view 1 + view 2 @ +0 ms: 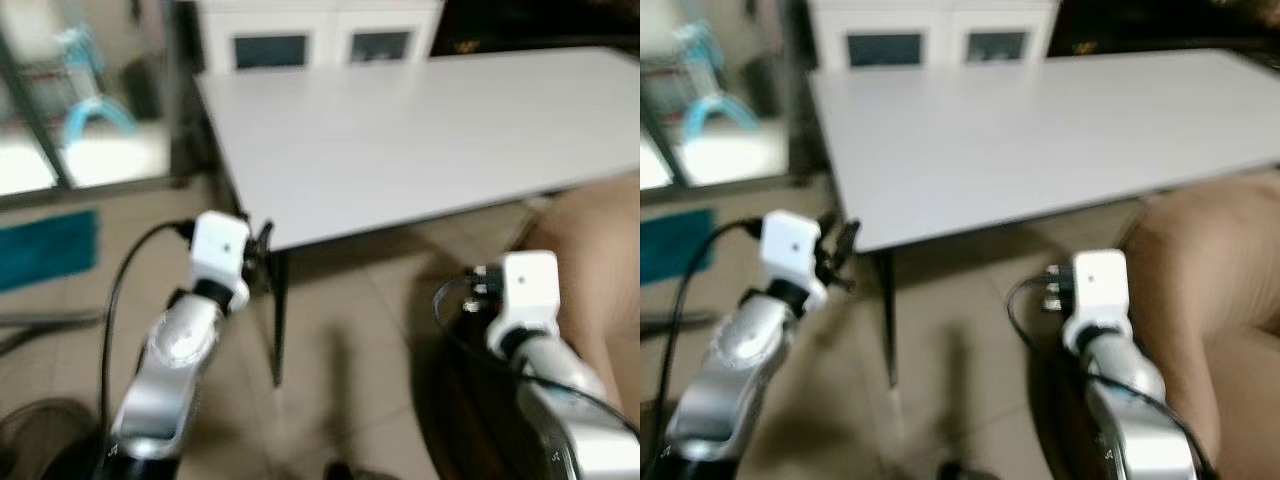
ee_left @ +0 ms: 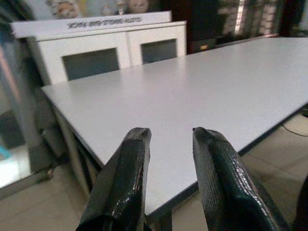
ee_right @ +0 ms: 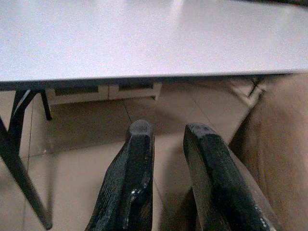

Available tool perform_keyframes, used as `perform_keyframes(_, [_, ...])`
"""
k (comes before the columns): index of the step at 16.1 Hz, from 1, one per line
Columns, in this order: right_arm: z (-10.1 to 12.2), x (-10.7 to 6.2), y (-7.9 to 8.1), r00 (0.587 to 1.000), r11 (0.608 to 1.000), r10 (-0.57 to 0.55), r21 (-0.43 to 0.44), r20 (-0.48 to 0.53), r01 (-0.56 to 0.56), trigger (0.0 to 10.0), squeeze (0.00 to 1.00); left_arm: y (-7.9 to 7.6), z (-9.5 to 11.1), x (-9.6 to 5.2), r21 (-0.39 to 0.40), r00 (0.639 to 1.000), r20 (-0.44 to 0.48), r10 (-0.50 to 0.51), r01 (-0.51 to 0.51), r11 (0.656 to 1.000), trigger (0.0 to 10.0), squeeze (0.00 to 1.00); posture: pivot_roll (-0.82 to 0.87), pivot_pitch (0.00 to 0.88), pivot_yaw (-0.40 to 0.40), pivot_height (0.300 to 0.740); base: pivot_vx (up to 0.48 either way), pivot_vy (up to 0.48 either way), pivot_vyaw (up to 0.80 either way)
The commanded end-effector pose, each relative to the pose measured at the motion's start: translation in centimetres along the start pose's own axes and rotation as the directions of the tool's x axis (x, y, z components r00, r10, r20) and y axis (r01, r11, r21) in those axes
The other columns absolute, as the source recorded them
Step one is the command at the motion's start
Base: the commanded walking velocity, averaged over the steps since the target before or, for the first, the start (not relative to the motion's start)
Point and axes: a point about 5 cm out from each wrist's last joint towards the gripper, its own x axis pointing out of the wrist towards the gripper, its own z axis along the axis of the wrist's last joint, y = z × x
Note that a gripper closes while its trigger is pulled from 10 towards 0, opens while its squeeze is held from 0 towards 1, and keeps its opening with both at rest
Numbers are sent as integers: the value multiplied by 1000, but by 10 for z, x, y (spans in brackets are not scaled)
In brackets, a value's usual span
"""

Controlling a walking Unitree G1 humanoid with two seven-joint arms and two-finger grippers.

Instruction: Move the pillow to the sofa from floor

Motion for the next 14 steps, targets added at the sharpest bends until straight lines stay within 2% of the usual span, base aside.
perform_keyframes(1, [0, -3, -10, 999, 998, -46, -45, -15, 45, 10000, 0, -4, 2, 1, 7, 1000, 13, -21, 21, 1000, 10000, 0, -59, 0, -12, 740, 0, 0, -800])
perform_keyframes(5, [6, -5, -13, 998, 999, -53, 8, 17, 53, 10000, 0, -8, 2, 2, -38, 999, 12, -51, 51, 998, 10000, 0, -63, 0, 2, 740, 0, 0, -800])
perform_keyframes(6, [5, -5, -14, 996, 995, -92, -41, 19, 93, 10000, 0, -8, 3, 2, -32, 999, 18, -51, 52, 998, 10000, 0, -63, 0, 2, 740, 0, 0, -800])
perform_keyframes(8, [4, -4, -13, 995, 994, -94, -49, 16, 95, 10000, 0, -8, 4, 4, -41, 999, 25, -40, 41, 998, 10000, 0, -66, 0, 8, 740, 0, 0, -781])
perform_keyframes(10, [4, -4, -13, 994, 991, -111, -75, 22, 112, 10000, 0, -9, 3, 5, -33, 999, 24, -39, 40, 999, 10000, 0, -70, 1, 8, 740, 0, -379, -769])
perform_keyframes(14, [2, -3, -11, 995, 993, -98, -66, 17, 99, 10000, 0, -10, 4, 6, -21, 999, 27, -42, 43, 999, 10000, 0, -70, 10, 7, 740, 0, -434, -769])
